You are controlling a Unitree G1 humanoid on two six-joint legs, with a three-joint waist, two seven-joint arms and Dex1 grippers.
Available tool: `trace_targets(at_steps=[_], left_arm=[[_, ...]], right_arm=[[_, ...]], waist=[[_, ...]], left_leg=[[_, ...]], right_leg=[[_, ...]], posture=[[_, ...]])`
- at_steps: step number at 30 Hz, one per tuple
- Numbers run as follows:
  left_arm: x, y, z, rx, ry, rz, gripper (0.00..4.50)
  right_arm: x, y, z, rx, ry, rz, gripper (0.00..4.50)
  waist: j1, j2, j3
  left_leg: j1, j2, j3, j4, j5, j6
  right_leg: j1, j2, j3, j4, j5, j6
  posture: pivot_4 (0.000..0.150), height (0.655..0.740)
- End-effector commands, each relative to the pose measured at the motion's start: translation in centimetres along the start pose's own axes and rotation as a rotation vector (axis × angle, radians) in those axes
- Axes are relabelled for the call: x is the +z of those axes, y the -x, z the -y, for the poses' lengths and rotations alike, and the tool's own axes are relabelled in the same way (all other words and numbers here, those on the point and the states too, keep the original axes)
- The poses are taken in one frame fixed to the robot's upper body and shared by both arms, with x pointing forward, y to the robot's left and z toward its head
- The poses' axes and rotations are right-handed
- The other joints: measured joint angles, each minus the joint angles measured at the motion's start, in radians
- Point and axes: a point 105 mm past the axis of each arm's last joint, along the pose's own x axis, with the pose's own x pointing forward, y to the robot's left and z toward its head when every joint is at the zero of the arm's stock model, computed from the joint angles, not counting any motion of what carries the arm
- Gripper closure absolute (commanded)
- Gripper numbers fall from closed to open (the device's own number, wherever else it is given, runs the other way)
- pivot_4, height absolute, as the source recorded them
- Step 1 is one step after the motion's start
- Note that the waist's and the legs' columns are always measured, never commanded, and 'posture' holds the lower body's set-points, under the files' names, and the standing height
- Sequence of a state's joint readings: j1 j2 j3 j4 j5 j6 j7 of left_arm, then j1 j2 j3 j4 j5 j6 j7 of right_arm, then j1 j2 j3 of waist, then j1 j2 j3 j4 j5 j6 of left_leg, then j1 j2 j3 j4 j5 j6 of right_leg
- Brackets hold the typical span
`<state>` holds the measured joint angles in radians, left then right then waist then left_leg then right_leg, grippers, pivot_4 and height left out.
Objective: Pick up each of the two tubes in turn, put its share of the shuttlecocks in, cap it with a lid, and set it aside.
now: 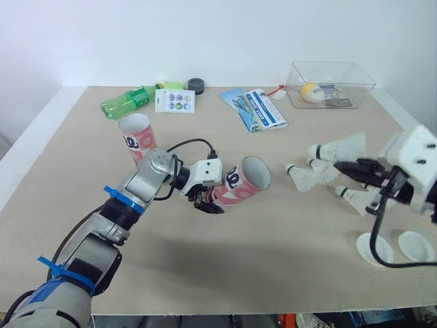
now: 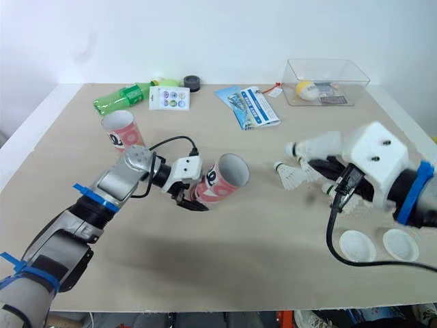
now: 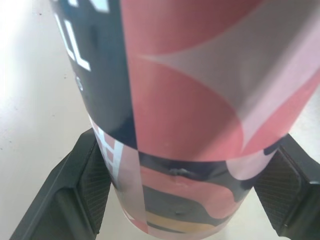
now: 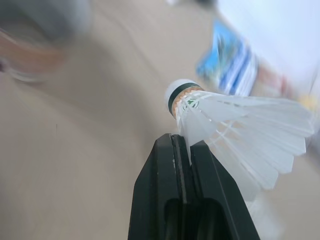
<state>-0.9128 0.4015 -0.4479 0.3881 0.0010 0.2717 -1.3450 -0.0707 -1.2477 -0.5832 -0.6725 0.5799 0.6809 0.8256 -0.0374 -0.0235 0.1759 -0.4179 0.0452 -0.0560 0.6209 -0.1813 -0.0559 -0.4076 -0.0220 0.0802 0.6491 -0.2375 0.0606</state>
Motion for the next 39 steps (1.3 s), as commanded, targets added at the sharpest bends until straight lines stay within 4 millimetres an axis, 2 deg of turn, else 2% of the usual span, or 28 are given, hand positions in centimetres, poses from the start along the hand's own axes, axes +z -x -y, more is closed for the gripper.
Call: trace_targets(at_steps=[1, 5, 9, 16, 28, 29, 30, 34, 36, 38, 39], left_arm=[[0.7, 0.4, -0.5, -0.028, -0.026, -0.016, 0.82], [1.4, 0.5, -1.3, -0.010, -0.024, -0.018, 0.82], [1.7, 0.6, -1.7, 0.014, -0.034, -0.037, 0.82], [2.0, 1.2, -3.0, 0.126, -0.063, -0.063, 0.82], [2.4, 1.1, -2.6, 0.128, -0.058, -0.073, 0.82], [2.4, 1.1, -2.4, 0.124, -0.055, -0.070, 0.82], [2.4, 1.1, -2.3, 0.120, -0.050, -0.067, 0.82], [2.2, 1.1, -2.1, 0.122, -0.038, -0.073, 0.82], [1.9, 1.2, -2.4, 0.139, -0.023, -0.081, 0.82], [1.7, 1.3, -2.6, 0.153, -0.010, -0.084, 0.82], [1.6, 1.3, -2.6, 0.158, -0.008, -0.085, 0.82]], right_arm=[[2.4, -0.7, 0.5, 0.078, 0.235, 0.093, 4.46], [3.6, -2.6, 0.4, 0.151, 0.367, 0.181, 4.46], [3.3, -4.5, -0.6, 0.266, 0.438, 0.207, 4.46], [3.2, -6.5, -1.7, 0.367, 0.485, 0.260, 4.46], [1.9, -9.8, -3.1, 0.443, 0.573, 0.268, 4.46], [2.1, -10.0, -3.0, 0.444, 0.584, 0.274, 3.76], [2.4, -10.2, -2.9, 0.440, 0.598, 0.281, 3.53], [4.3, -9.8, -2.0, 0.420, 0.602, 0.335, 1.78], [5.9, -8.6, -0.8, 0.362, 0.464, 0.414, 0.96], [5.9, -7.2, -0.1, 0.340, 0.325, 0.437, 0.22], [5.5, -6.7, 0.1, 0.327, 0.282, 0.431, 0.22]], waist=[[-0.006, 0.000, 0.000], [-0.010, 0.001, 0.001], [-0.010, 0.001, 0.001], [-0.009, 0.002, 0.002], [-0.010, 0.003, 0.003], [-0.010, 0.003, 0.003], [-0.010, 0.003, 0.003], [-0.009, 0.003, 0.003], [-0.009, 0.003, 0.003], [-0.007, 0.003, 0.003], [-0.003, 0.003, 0.003]], left_leg=[[0.000, 0.000, 0.000, 0.000, 0.000, 0.000], [-0.002, 0.000, 0.000, 0.000, -0.001, 0.001], [-0.004, 0.000, 0.000, 0.000, -0.001, 0.002], [-0.004, 0.000, 0.000, 0.000, -0.002, 0.003], [-0.004, 0.000, 0.000, 0.001, -0.002, 0.003], [-0.004, 0.000, 0.000, 0.001, -0.002, 0.003], [-0.004, 0.000, 0.000, 0.001, -0.002, 0.003], [-0.004, 0.000, -0.001, 0.001, -0.002, 0.003], [-0.004, 0.000, -0.001, 0.001, -0.002, 0.003], [-0.004, 0.000, -0.001, 0.001, -0.002, 0.003], [-0.004, 0.000, -0.001, 0.001, -0.002, 0.003]], right_leg=[[0.000, 0.000, 0.000, 0.000, 0.000, 0.000], [-0.001, 0.000, 0.000, -0.001, -0.001, 0.001], [-0.002, 0.000, 0.000, -0.001, 0.001, 0.005], [-0.003, 0.000, 0.000, 0.000, 0.000, 0.006], [-0.003, 0.000, 0.000, 0.002, 0.000, 0.005], [-0.003, 0.001, 0.000, 0.003, 0.000, 0.005], [-0.003, 0.001, 0.000, 0.003, 0.000, 0.005], [-0.003, 0.001, 0.000, 0.003, 0.000, 0.005], [-0.003, 0.001, 0.000, 0.003, 0.000, 0.005], [-0.003, 0.000, 0.000, 0.003, 0.002, 0.002], [-0.003, 0.000, 0.000, 0.003, 0.002, 0.001]], posture=[[0.150, 0.7400], [0.150, 0.7400], [0.150, 0.7400], [0.150, 0.7400], [0.150, 0.7400], [0.150, 0.7400], [0.150, 0.7400], [0.150, 0.7400], [0.150, 0.7400], [0.150, 0.7400], [0.150, 0.7400]])
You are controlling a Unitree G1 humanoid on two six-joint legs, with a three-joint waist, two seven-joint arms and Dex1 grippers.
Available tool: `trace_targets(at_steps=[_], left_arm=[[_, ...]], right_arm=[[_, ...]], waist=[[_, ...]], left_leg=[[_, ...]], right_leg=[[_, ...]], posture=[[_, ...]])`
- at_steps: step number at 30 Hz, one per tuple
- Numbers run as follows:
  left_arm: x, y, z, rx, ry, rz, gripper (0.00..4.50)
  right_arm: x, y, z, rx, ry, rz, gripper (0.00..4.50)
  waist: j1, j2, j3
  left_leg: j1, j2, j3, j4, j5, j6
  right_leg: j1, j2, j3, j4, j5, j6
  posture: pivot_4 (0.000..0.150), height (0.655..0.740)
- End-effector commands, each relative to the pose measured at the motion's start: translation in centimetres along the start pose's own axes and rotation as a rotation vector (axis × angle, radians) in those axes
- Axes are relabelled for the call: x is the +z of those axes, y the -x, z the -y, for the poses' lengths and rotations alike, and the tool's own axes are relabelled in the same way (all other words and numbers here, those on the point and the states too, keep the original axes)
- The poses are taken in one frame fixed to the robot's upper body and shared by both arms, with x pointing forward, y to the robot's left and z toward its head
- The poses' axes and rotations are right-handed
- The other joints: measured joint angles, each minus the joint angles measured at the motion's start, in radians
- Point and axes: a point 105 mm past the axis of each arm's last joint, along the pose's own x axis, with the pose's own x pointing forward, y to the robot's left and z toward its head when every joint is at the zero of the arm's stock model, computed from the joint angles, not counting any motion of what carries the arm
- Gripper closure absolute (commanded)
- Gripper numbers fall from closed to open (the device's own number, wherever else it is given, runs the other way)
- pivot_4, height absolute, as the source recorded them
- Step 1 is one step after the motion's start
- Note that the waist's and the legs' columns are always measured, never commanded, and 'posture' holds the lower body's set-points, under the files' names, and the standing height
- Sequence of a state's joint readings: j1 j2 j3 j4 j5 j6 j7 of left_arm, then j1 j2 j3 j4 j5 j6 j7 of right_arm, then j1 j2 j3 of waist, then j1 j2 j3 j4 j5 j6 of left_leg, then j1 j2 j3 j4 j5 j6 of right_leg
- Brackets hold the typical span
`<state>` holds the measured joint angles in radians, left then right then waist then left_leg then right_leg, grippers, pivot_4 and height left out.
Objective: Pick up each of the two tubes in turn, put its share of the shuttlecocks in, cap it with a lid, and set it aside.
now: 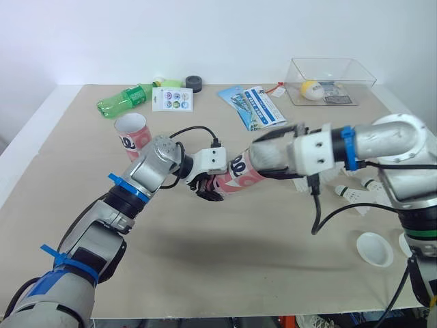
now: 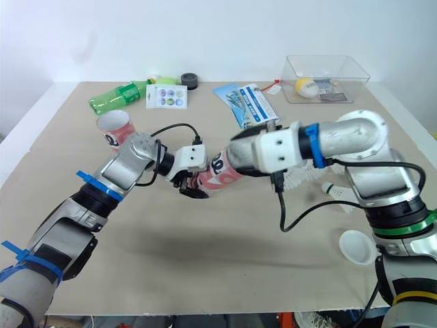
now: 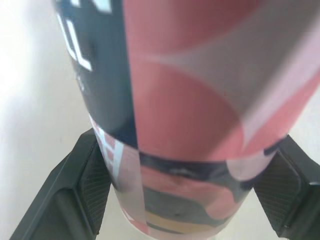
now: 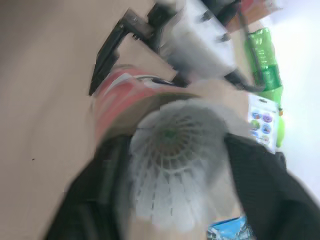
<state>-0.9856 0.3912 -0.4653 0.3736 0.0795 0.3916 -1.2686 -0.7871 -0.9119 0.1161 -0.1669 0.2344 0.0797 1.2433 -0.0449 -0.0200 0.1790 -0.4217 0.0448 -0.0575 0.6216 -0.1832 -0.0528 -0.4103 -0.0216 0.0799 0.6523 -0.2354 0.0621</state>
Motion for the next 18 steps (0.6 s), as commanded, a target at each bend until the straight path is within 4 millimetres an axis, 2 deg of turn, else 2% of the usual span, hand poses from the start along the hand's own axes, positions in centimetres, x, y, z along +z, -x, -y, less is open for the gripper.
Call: trace_targets(at_steps=[1, 5, 7, 10, 12, 14, 18], left_arm=[[0.6, 0.8, -0.7, 0.047, -0.013, 0.017, 0.82], [0.3, 1.1, -0.9, 0.059, -0.001, 0.010, 0.82], [0.2, 1.2, -0.9, 0.063, 0.003, 0.008, 0.82], [0.0, 1.2, -1.0, 0.067, 0.000, -0.003, 0.82], [-0.1, 1.2, -0.9, 0.070, -0.021, -0.020, 0.82], [0.0, 1.0, -0.9, 0.074, -0.037, -0.025, 0.82], [0.5, 0.7, -0.7, 0.066, -0.048, -0.014, 0.82]], right_arm=[[1.2, 3.0, 0.7, -0.114, -0.120, 0.052, 0.22], [-0.6, 5.7, -0.5, -0.231, -0.313, 0.010, 0.22], [-1.7, 6.4, -2.0, -0.267, -0.406, -0.019, 0.22], [-4.6, 7.2, -4.5, -0.379, -0.571, -0.132, 0.22], [-6.1, 7.2, -6.3, -0.440, -0.665, -0.208, 0.22], [-6.6, 6.5, -7.4, -0.537, -0.800, -0.187, 0.22], [-7.8, 5.3, -9.3, -0.659, -0.954, -0.227, 0.22]], waist=[[0.007, 0.000, 0.000], [0.012, 0.000, 0.000], [0.013, 0.000, 0.000], [0.012, 0.000, 0.000], [0.011, 0.000, 0.000], [0.006, 0.000, 0.000], [0.000, 0.000, 0.000]], left_leg=[[0.000, 0.000, -0.001, 0.000, 0.000, 0.000], [-0.001, -0.001, -0.001, 0.001, 0.000, 0.000], [0.000, -0.001, -0.001, 0.001, 0.000, 0.000], [0.001, -0.001, -0.001, 0.002, 0.000, 0.001], [0.001, -0.001, -0.001, 0.003, 0.000, 0.001], [0.001, -0.001, 0.000, 0.005, 0.000, 0.001], [0.003, -0.001, -0.001, 0.007, 0.000, 0.001]], right_leg=[[0.001, 0.000, -0.001, 0.000, 0.000, -0.001], [0.001, -0.001, -0.001, 0.000, 0.000, -0.001], [0.001, -0.001, -0.001, 0.001, -0.001, 0.000], [0.001, 0.000, -0.002, 0.002, -0.003, 0.003], [0.001, 0.000, -0.001, 0.004, -0.003, 0.003], [0.001, 0.000, 0.000, 0.006, -0.003, 0.004], [0.000, 0.000, 0.001, 0.012, -0.003, 0.003]], posture=[[0.150, 0.7400], [0.150, 0.7400], [0.150, 0.7400], [0.150, 0.7400], [0.150, 0.7400], [0.150, 0.7400], [0.150, 0.7400]])
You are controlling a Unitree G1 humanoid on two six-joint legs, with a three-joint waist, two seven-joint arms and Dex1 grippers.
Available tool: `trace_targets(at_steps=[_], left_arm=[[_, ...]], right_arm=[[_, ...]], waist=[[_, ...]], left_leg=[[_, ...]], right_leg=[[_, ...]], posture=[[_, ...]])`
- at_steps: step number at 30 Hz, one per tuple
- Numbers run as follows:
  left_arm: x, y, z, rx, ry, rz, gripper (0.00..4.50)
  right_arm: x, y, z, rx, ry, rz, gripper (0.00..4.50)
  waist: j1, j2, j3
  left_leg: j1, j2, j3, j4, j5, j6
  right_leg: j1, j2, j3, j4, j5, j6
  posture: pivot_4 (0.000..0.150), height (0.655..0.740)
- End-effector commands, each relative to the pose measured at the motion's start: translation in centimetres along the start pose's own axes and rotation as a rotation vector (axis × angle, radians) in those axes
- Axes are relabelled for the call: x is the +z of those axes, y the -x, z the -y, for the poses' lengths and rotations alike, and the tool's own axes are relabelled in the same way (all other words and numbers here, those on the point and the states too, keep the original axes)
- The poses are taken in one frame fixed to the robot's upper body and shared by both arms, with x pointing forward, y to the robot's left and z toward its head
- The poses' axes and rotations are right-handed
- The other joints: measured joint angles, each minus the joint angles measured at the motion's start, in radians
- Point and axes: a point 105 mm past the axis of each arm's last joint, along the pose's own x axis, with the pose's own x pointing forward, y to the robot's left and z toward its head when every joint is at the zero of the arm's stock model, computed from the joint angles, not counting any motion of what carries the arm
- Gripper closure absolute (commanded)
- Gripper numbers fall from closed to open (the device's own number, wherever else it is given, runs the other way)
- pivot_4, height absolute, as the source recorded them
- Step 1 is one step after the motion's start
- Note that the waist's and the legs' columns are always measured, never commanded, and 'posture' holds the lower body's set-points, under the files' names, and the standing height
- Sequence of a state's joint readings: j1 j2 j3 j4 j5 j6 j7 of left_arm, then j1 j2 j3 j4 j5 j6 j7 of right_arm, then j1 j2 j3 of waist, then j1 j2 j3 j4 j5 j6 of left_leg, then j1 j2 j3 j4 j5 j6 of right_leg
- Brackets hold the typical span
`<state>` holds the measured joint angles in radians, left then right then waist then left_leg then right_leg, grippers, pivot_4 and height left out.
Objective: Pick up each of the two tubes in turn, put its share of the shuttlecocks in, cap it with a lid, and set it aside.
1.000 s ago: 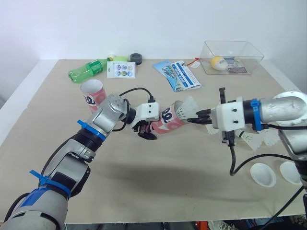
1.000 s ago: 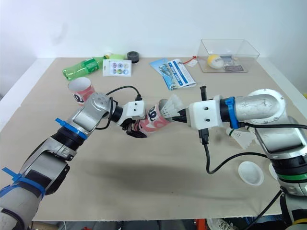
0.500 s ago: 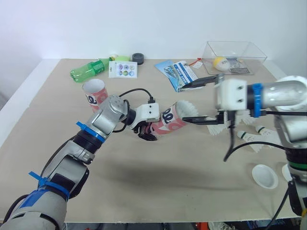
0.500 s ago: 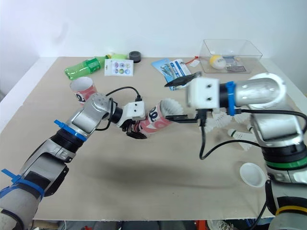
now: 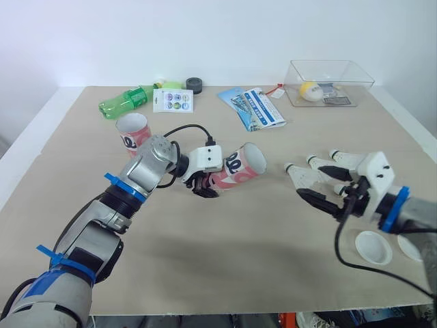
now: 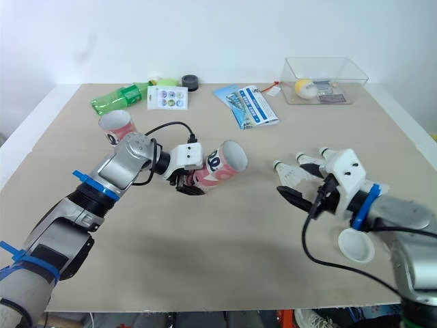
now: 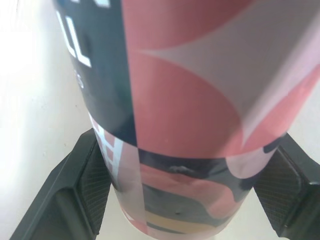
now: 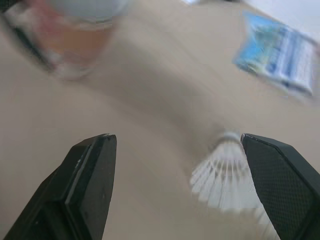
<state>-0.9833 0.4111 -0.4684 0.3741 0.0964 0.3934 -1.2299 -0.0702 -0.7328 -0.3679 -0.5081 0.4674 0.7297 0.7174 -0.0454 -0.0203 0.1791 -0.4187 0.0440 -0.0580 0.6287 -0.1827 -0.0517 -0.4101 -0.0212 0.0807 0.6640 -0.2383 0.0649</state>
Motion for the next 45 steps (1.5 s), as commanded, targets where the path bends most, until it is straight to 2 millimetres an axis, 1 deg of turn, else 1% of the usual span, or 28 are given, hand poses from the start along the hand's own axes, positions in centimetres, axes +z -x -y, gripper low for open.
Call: trace_targets(at_steps=[1, 2, 5, 9, 11, 15, 17, 20, 24, 28, 29, 31, 34, 35, 36, 37, 39, 42, 45], left_arm=[[1.3, 0.3, 0.0, 0.012, -0.053, 0.022, 0.82], [1.4, 0.4, 0.0, 0.011, -0.054, 0.023, 0.82], [1.5, 0.4, -0.1, 0.012, -0.055, 0.026, 0.82], [1.8, 0.2, -0.2, 0.017, -0.053, 0.034, 0.82], [1.9, 0.2, -0.1, 0.015, -0.052, 0.039, 0.82], [1.9, 0.1, 0.0, 0.009, -0.054, 0.040, 0.82], [1.9, 0.0, 0.0, 0.006, -0.052, 0.041, 0.82], [1.9, 0.0, 0.1, 0.004, -0.050, 0.042, 0.82], [1.7, -0.2, 0.4, -0.005, -0.044, 0.044, 0.82], [1.6, -0.3, 0.6, -0.010, -0.042, 0.042, 0.82], [1.5, -0.3, 0.6, -0.010, -0.043, 0.039, 0.82], [1.3, -0.3, 0.6, -0.011, -0.046, 0.028, 0.82], [1.0, -0.5, 0.3, -0.003, -0.053, 0.011, 0.82], [0.9, -0.6, 0.3, -0.005, -0.053, 0.006, 0.82], [0.8, -0.7, 0.3, -0.009, -0.053, 0.001, 0.82], [0.6, -0.9, 0.3, -0.014, -0.054, -0.006, 0.82], [0.1, -1.1, 0.3, -0.014, -0.067, -0.029, 0.82], [-0.1, -1.5, 0.2, -0.020, -0.063, -0.031, 0.82], [-0.2, -1.8, 0.1, -0.021, -0.069, -0.036, 0.82]], right_arm=[[-0.1, 0.0, -0.2, -0.113, -0.054, 0.006, 0.22], [-0.2, -0.2, -0.2, -0.131, -0.076, 0.011, 0.22], [-0.8, -0.7, -0.4, -0.150, -0.115, 0.013, 0.22], [-2.4, -2.1, -0.1, -0.214, -0.154, 0.001, 0.22], [-2.6, -3.1, -0.3, -0.219, -0.164, 0.009, 0.22], [-2.9, -4.4, -0.4, -0.222, -0.175, 0.015, 0.22], [-2.9, -5.0, -0.1, -0.244, -0.181, 0.023, 0.22], [-3.2, -5.4, 0.2, -0.262, -0.176, 0.018, 0.22], [-3.6, -5.9, 1.2, -0.309, -0.168, 0.012, 0.22], [-3.6, -6.6, 1.7, -0.325, -0.182, 0.024, 0.22], [-3.7, -6.7, 1.7, -0.328, -0.181, 0.026, 0.73], [-3.6, -6.9, 1.9, -0.334, -0.177, 0.033, 1.45], [-3.3, -7.3, 2.0, -0.342, -0.165, 0.046, 3.04], [-3.2, -7.4, 2.0, -0.340, -0.160, 0.047, 3.42], [-3.2, -7.6, 2.0, -0.340, -0.155, 0.048, 4.00], [-3.1, -7.7, 2.0, -0.341, -0.153, 0.050, 4.48], [-3.1, -7.8, 1.9, -0.334, -0.144, 0.050, 4.48], [-2.9, -8.0, 1.8, -0.331, -0.128, 0.055, 4.48], [-2.2, -7.8, 1.7, -0.314, -0.090, 0.072, 4.48]], waist=[[0.000, 0.000, 0.000], [-0.001, 0.000, 0.000], [-0.002, 0.000, 0.000], [-0.001, 0.000, 0.000], [-0.002, 0.000, 0.000], [-0.002, 0.000, 0.000], [-0.002, 0.000, 0.000], [-0.002, 0.000, 0.000], [-0.002, 0.000, 0.000], [-0.003, 0.000, 0.000], [-0.002, 0.000, 0.000], [-0.002, 0.000, 0.000], [-0.002, 0.000, 0.000], [-0.002, 0.000, 0.000], [-0.002, 0.000, 0.000], [-0.002, 0.000, 0.000], [-0.002, 0.000, 0.000], [-0.002, 0.000, 0.000], [-0.002, 0.000, 0.000]], left_leg=[[0.000, 0.000, 0.000, 0.000, 0.000, 0.000], [0.001, 0.000, 0.000, 0.000, 0.001, 0.001], [0.001, 0.000, 0.001, 0.001, 0.001, 0.001], [0.001, 0.000, 0.001, 0.001, 0.001, 0.001], [0.001, 0.000, 0.000, 0.001, 0.001, 0.001], [0.001, 0.000, 0.000, 0.000, 0.001, 0.001], [0.000, 0.000, 0.000, 0.000, 0.001, 0.001], [0.000, 0.000, 0.000, 0.000, 0.001, 0.001], [0.000, 0.000, 0.000, -0.001, 0.001, 0.001], [0.000, 0.001, 0.000, -0.001, 0.001, 0.001], [0.001, 0.001, 0.000, -0.001, 0.001, 0.001], [0.001, 0.001, 0.000, -0.001, 0.001, 0.001], [0.001, 0.001, 0.000, -0.001, 0.001, 0.001], [0.001, 0.001, 0.000, -0.001, 0.001, 0.001], [0.001, 0.001, 0.000, -0.001, 0.001, 0.001], [0.001, 0.001, 0.000, -0.001, 0.001, 0.001], [0.001, 0.001, 0.000, -0.001, 0.001, 0.001], [0.002, 0.000, 0.000, -0.001, 0.001, 0.001], [0.003, 0.000, 0.000, -0.001, 0.001, 0.001]], right_leg=[[0.000, 0.000, 0.000, 0.001, -0.001, -0.002], [0.000, 0.000, 0.000, 0.001, -0.002, -0.005], [0.000, 0.000, 0.001, 0.001, -0.001, -0.005], [0.000, 0.001, 0.001, 0.001, -0.001, -0.005], [0.000, 0.001, 0.001, 0.000, -0.001, -0.004], [0.000, 0.001, 0.001, 0.001, 0.000, -0.002], [0.000, 0.001, 0.001, 0.000, 0.000, -0.002], [0.000, 0.001, 0.001, 0.000, 0.000, -0.002], [0.000, 0.001, 0.001, 0.000, 0.000, -0.001], [-0.001, 0.001, 0.001, 0.000, 0.000, -0.001], [-0.001, 0.001, 0.001, 0.001, 0.000, -0.001], [-0.001, 0.001, 0.001, 0.001, 0.000, -0.001], [-0.001, 0.001, 0.001, 0.000, 0.000, -0.001], [-0.001, 0.001, 0.001, 0.000, 0.000, -0.001], [-0.001, 0.002, 0.001, 0.000, 0.000, -0.001], [0.000, 0.002, 0.001, 0.000, 0.000, -0.001], [0.000, 0.001, 0.001, 0.000, 0.000, -0.001], [0.001, 0.001, 0.001, 0.000, 0.000, -0.002], [0.002, 0.001, 0.001, 0.000, -0.001, -0.004]], posture=[[0.150, 0.7400], [0.150, 0.7400], [0.150, 0.7400], [0.150, 0.7400], [0.150, 0.7400], [0.150, 0.7400], [0.150, 0.7400], [0.150, 0.7400], [0.150, 0.7400], [0.150, 0.7400], [0.150, 0.7400], [0.150, 0.7400], [0.150, 0.7400], [0.150, 0.7400], [0.150, 0.7400], [0.150, 0.7400], [0.150, 0.7400], [0.150, 0.7400], [0.150, 0.7400]])
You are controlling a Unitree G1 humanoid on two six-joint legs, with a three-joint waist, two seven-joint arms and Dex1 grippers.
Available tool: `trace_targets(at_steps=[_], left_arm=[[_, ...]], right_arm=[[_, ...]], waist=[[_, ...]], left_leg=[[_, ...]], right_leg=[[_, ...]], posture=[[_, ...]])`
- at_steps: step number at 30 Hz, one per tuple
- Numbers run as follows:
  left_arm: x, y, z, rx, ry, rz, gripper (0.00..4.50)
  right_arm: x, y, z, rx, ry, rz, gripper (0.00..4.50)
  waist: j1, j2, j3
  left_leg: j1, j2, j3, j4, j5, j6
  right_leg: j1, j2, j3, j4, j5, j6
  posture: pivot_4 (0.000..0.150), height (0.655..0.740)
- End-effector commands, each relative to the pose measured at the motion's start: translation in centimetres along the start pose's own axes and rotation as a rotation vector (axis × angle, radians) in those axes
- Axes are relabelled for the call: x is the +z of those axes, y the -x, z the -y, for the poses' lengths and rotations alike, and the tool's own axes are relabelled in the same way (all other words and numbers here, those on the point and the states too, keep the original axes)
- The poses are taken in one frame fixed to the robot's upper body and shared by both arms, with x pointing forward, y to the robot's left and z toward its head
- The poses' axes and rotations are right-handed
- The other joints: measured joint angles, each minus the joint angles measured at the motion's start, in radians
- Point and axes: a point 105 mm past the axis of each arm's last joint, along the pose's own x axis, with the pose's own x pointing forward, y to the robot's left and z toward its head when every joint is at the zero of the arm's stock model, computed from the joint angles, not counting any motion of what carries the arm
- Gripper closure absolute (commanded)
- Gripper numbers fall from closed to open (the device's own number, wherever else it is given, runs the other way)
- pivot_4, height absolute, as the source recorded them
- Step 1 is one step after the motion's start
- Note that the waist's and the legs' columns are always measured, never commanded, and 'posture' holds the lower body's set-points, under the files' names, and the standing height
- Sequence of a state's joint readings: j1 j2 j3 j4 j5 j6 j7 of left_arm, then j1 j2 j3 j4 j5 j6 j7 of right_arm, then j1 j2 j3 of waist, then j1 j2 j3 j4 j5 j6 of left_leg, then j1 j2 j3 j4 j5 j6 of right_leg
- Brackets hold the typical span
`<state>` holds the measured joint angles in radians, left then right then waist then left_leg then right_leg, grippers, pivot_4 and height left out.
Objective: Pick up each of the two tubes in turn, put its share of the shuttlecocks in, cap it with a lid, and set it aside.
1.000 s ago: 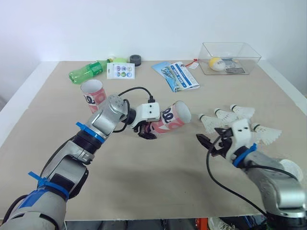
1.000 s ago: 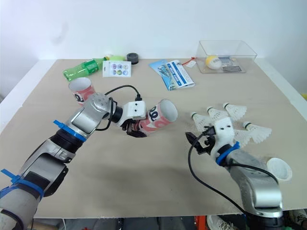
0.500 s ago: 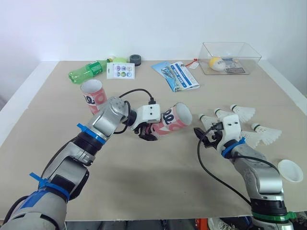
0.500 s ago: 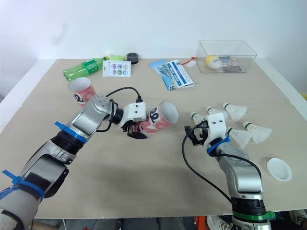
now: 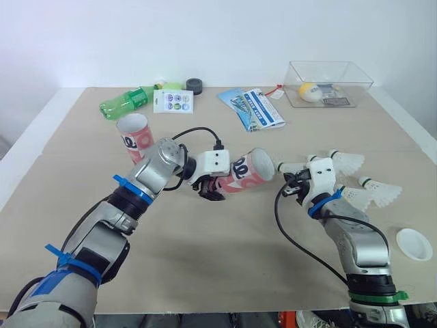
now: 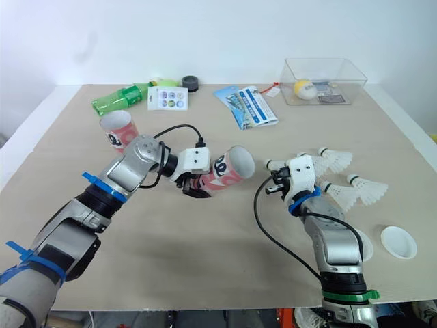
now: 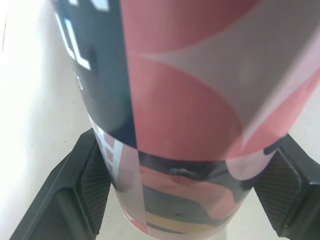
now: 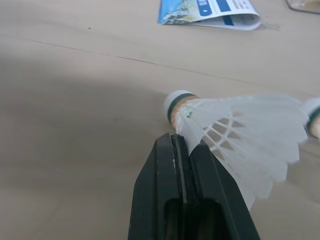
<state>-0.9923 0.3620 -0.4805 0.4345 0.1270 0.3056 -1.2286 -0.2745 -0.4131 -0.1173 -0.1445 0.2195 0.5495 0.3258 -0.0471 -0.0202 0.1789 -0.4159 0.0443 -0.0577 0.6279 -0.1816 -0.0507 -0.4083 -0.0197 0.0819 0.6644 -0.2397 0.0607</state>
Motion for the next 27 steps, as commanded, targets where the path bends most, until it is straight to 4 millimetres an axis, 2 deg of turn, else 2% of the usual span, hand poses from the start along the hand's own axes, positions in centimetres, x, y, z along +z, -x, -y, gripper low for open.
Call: trace_targets(at_steps=[1, 4, 6, 9, 13, 16, 19, 23, 27], left_arm=[[-0.8, -0.4, -0.2, 0.005, -0.010, -0.050, 0.82], [-0.7, -0.4, -0.4, 0.006, -0.013, -0.051, 0.82], [-0.6, -0.2, -0.6, 0.008, -0.014, -0.049, 0.82], [-0.4, 0.1, -0.8, 0.009, -0.006, -0.039, 0.82], [-0.3, 0.2, -0.9, 0.008, 0.000, -0.034, 0.82], [-0.3, 0.2, -0.9, 0.004, 0.016, -0.027, 0.82], [-0.4, 0.3, -0.9, 0.003, 0.029, -0.022, 0.82], [-0.1, 0.2, -0.8, -0.001, 0.043, -0.008, 0.82], [0.4, 0.2, -0.6, -0.011, 0.042, 0.006, 0.82]], right_arm=[[2.5, 0.3, -0.1, 0.018, 0.076, 0.084, 4.48], [4.8, 1.1, -0.3, 0.069, 0.171, 0.150, 4.48], [7.3, 2.1, -0.2, 0.113, 0.291, 0.217, 4.48], [11.3, 4.3, -0.5, 0.241, 0.493, 0.347, 4.48], [15.1, 7.6, -1.1, 0.423, 0.764, 0.446, 4.48], [16.3, 9.1, -1.5, 0.522, 0.911, 0.444, 4.48], [16.5, 9.7, -1.9, 0.576, 0.976, 0.426, 4.48], [15.5, 9.5, -3.2, 0.646, 1.037, 0.406, 4.48], [13.1, 8.1, -3.9, 0.707, 1.082, 0.351, 4.48]], waist=[[0.000, 0.000, 0.000], [0.000, 0.000, 0.000], [0.000, 0.000, 0.000], [0.000, 0.000, 0.000], [-0.001, 0.000, 0.000], [-0.001, 0.000, 0.000], [-0.001, -0.001, 0.001], [-0.001, -0.001, 0.001], [-0.001, -0.001, 0.001]], left_leg=[[0.000, 0.000, 0.000, 0.000, 0.000, 0.000], [0.000, -0.001, 0.000, 0.000, 0.000, 0.000], [0.000, -0.001, 0.000, 0.001, 0.000, 0.000], [0.000, -0.002, 0.001, 0.001, 0.000, 0.000], [0.001, -0.001, 0.001, 0.000, 0.000, 0.000], [0.001, -0.001, 0.001, -0.001, 0.000, 0.000], [0.001, -0.001, 0.001, -0.002, 0.000, 0.000], [0.001, -0.001, 0.001, -0.002, 0.000, 0.000], [0.001, -0.001, 0.001, -0.002, 0.000, 0.000]], right_leg=[[0.000, 0.000, 0.000, 0.000, 0.000, 0.000], [0.000, 0.000, 0.002, 0.000, 0.000, 0.000], [0.000, 0.000, 0.002, 0.000, 0.000, 0.000], [0.000, 0.000, 0.002, 0.000, 0.000, 0.000], [0.000, 0.000, 0.002, 0.000, 0.000, 0.001], [0.000, 0.000, 0.002, 0.000, 0.000, 0.002], [0.000, 0.000, 0.002, 0.000, -0.001, 0.002], [0.000, 0.000, 0.002, 0.000, -0.002, 0.000], [0.000, 0.000, 0.002, 0.000, -0.002, 0.000]], posture=[[0.150, 0.7400], [0.150, 0.7400], [0.150, 0.7400], [0.150, 0.7400], [0.150, 0.7400], [0.150, 0.7400], [0.150, 0.7400], [0.150, 0.7400], [0.150, 0.7400]])
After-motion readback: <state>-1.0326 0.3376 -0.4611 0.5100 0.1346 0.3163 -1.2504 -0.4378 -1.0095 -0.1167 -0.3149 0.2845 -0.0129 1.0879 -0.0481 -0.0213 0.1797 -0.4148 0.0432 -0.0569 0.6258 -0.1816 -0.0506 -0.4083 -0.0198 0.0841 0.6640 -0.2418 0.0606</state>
